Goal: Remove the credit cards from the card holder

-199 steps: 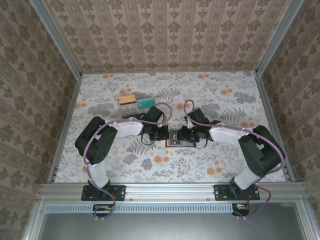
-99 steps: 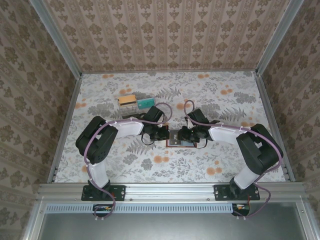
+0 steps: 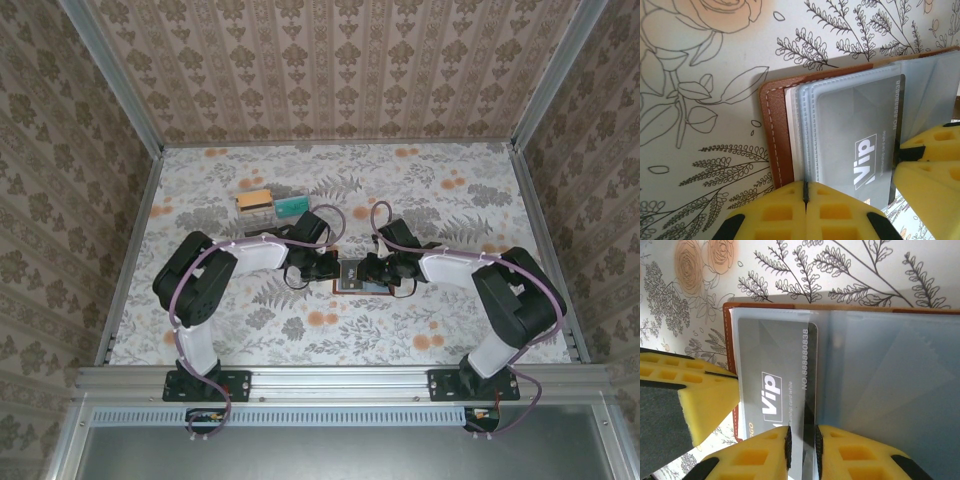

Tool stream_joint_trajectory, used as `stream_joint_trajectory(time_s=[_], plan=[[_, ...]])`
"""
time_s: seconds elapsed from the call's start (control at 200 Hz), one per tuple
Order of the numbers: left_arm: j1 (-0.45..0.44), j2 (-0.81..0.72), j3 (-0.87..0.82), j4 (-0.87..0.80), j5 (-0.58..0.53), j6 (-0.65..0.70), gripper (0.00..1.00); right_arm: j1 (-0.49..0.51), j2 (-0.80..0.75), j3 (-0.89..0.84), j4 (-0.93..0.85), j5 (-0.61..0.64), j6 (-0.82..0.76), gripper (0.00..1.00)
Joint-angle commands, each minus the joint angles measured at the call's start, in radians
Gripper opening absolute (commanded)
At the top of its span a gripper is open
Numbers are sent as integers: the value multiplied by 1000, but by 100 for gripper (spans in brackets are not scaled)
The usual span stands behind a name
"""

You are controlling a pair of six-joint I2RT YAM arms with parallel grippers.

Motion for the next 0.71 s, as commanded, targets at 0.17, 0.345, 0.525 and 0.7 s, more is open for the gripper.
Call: stream_joint_trajectory(time_s=[0.17,0.345,0.525,0.7], plan=[[-8,28,5,-49,-2,15,0,-8,10,-12,20,-26,17,14],[-9,25,3,-54,-6,16,0,-15,-18,-29,-2,-8,9,2],[-6,20,-5,-63,-18,14,0,-58,-69,-65,-31,3,-9,0],[-3,16,-10,-63,-21,13,0,-79,-88,-86,-40,-11,-25,0]])
